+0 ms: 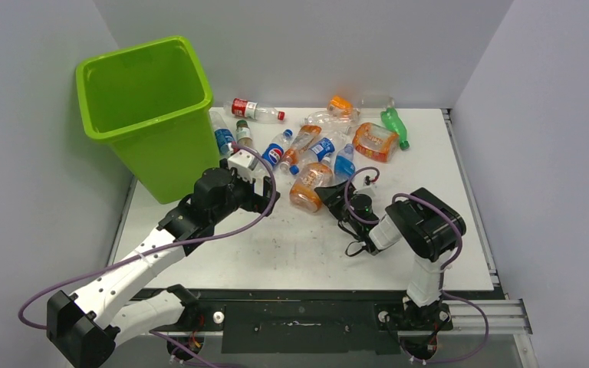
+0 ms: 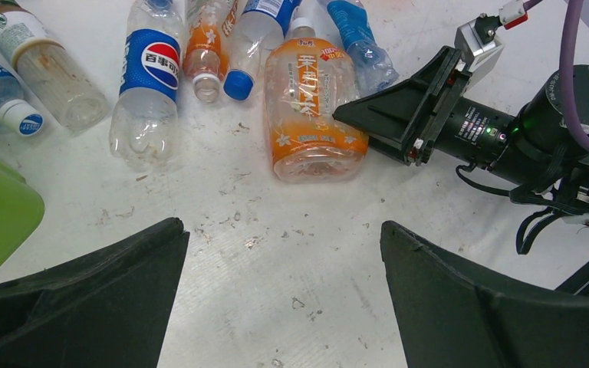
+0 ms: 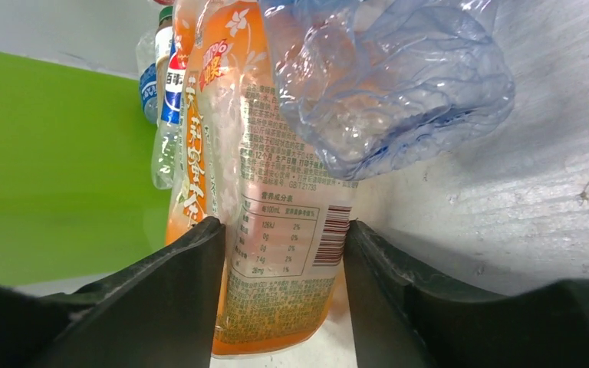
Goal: Put the plastic bottles in the bin
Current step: Pick up the plastic bottle at the center of the board.
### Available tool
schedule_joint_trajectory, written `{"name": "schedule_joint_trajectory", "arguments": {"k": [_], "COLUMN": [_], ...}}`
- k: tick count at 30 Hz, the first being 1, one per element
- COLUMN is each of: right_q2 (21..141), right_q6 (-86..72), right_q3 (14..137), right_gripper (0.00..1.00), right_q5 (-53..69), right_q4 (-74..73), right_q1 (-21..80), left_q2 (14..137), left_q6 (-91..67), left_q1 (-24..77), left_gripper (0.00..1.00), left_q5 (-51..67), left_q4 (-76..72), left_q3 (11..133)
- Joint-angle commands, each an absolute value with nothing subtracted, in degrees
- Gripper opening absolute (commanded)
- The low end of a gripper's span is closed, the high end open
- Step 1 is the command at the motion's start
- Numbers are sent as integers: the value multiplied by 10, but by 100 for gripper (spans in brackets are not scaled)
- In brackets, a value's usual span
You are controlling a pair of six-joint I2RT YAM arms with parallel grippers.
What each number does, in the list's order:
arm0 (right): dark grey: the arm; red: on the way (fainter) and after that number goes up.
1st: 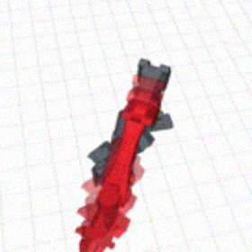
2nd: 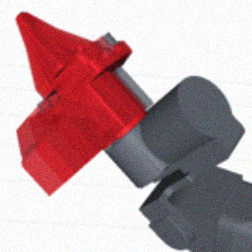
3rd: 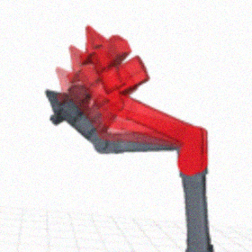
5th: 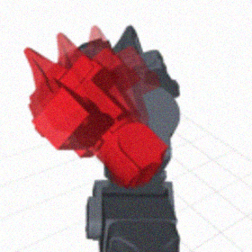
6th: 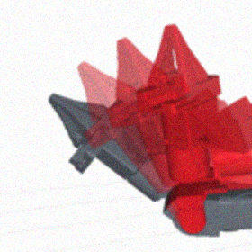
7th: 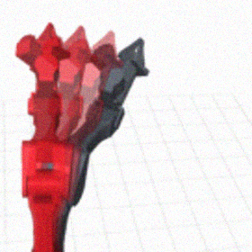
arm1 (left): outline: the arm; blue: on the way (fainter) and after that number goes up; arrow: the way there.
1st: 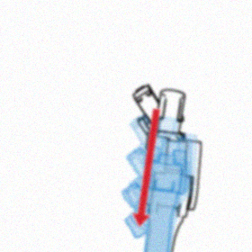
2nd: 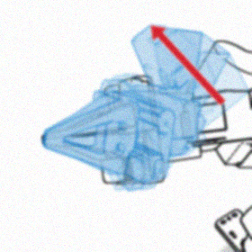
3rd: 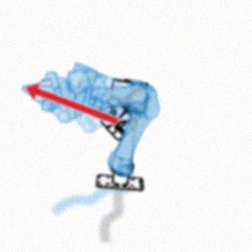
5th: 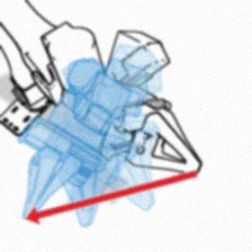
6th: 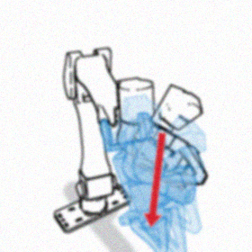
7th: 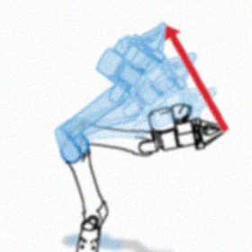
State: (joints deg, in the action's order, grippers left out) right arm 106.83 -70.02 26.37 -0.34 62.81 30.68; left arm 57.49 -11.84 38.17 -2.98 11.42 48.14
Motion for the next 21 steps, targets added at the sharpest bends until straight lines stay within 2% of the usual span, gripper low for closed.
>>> {"name": "schedule_joint_trajectory", "arguments": {"k": [1, 7, 11, 17, 21], "right_q2": [1062, 981, 874, 657, 481], "right_q6": [-679, -633, -577, -452, -385], "right_q3": [241, 194, 153, 104, 89], "right_gripper": [44, 30, 25, 23, 23], "right_q5": [18, 33, 38, 85, 140], "right_q4": [635, 604, 547, 462, 412], "right_q1": [305, 304, 303, 306, 309], "left_q2": [573, 563, 552, 558, 566], "left_q6": [-118, -116, -124, -161, -227], "left_q1": [386, 391, 393, 392, 386], "left_gripper": [96, 96, 96, 96, 96], "left_q5": [-30, -31, -17, 43, 139], "left_q4": [103, 95, 66, 31, -45], "left_q3": [503, 494, 478, 471, 456]}}
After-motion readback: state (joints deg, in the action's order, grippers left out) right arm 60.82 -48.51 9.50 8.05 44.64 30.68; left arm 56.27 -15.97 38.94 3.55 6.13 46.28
